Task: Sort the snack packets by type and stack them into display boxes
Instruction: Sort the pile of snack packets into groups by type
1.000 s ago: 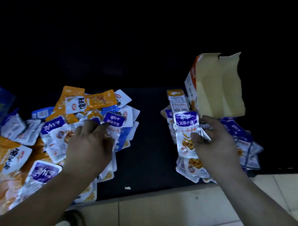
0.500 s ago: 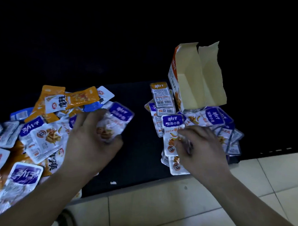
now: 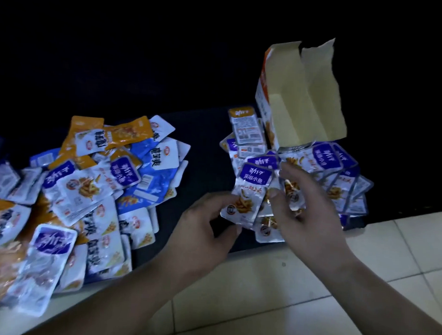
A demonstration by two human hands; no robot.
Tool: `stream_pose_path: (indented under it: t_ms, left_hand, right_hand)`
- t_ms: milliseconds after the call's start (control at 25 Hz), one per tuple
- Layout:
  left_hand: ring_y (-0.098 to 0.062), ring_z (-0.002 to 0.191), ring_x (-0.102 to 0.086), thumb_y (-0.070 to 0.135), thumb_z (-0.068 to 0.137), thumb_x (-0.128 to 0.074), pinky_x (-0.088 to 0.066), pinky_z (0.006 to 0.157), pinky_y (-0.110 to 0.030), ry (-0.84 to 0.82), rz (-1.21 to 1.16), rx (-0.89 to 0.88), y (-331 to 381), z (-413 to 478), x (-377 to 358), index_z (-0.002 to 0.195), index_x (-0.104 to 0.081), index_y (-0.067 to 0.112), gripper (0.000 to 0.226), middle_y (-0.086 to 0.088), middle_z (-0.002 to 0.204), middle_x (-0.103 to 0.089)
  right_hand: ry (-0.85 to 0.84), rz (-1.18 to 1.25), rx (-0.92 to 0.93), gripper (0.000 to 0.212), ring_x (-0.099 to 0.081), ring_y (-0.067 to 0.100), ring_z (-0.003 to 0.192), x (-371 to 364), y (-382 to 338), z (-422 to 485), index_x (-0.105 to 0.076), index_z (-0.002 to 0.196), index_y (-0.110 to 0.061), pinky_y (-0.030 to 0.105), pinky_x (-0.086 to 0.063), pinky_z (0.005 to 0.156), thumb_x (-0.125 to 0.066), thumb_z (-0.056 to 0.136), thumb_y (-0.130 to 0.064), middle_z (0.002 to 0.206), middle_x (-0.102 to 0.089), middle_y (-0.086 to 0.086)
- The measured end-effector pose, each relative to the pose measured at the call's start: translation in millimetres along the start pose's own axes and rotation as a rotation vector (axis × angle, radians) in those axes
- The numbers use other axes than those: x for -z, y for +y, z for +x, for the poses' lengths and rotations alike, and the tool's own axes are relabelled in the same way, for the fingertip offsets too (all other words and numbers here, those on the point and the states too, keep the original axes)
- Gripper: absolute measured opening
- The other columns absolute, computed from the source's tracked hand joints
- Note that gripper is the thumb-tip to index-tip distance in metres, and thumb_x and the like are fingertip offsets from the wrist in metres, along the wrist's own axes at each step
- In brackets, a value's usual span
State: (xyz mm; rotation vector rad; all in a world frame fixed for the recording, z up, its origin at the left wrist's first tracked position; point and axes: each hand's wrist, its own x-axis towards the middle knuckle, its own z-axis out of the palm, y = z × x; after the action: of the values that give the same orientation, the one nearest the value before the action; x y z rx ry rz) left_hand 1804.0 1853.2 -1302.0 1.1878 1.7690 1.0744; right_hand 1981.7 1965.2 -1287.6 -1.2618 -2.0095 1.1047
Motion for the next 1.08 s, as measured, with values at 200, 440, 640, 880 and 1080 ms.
stream_pose_path:
  t_ms: [200,440,640,880,1080]
  left_hand:
    - [0.005,0.099,-0.067,0.016,0.094,-0.072,-0.054,0.079,-0.016,-0.002,0.123,0.069,-19.5,-54.1,55.5,0.12,-0.067,0.043,0.038,0.018,0.11,-0.07]
    - [-0.025,0.115,-0.062,0.033,0.089,-0.073,-0.052,0.089,-0.048,0.31,0.635,-0.117,-60.7,-93.3,121.6,0.117,-0.074,0.024,0.029,0.003,0.13,-0.064]
    - [-0.039,0.154,-0.024,0.066,0.082,-0.068,-0.023,0.117,-0.069,0.428,0.93,0.139,-79.2,-134.6,169.3,0.148,-0.052,0.028,0.078,-0.009,0.166,-0.031]
    - [-0.035,0.134,-0.05,0.074,0.074,-0.071,-0.043,0.103,-0.051,0.426,0.892,0.315,-106.9,-156.0,190.1,0.14,-0.058,0.019,0.087,-0.008,0.155,-0.048]
    - [-0.027,0.119,-0.061,0.061,0.076,-0.076,-0.048,0.093,-0.047,0.499,0.732,0.249,-104.1,-142.4,207.5,0.139,-0.057,0.026,0.074,0.002,0.138,-0.055]
  right_hand:
    - [-0.094,-0.085,0.212,0.049,-0.049,0.006,0.134,-48.3,-40.4,-2.8,-0.058,0.141,-0.022,0.028,-0.045,0.105,-0.048,0.103,-0.052,0.138,-0.058,-0.007]
    - [-0.379,-0.117,0.229,0.051,-0.04,0.001,0.14,-142.7,-73.7,-9.9,-0.057,0.142,-0.027,0.023,-0.04,0.11,-0.044,0.103,-0.057,0.146,-0.049,-0.013]
    - [-0.465,-0.259,0.285,0.064,-0.012,0.006,0.155,-186.5,-98.4,0.2,-0.043,0.153,-0.031,0.031,-0.026,0.12,-0.037,0.099,-0.065,0.165,-0.022,-0.014]
    - [-0.7,-0.357,0.415,0.08,0.008,-0.005,0.153,-220.6,-118.6,-2.4,-0.022,0.161,-0.041,0.022,-0.007,0.119,-0.054,0.093,-0.069,0.167,0.002,-0.028]
    - [-0.654,-0.404,0.387,0.093,-0.013,-0.013,0.145,-219.1,-119.9,9.2,-0.027,0.158,-0.043,0.019,-0.023,0.109,-0.065,0.079,-0.075,0.162,-0.012,-0.036]
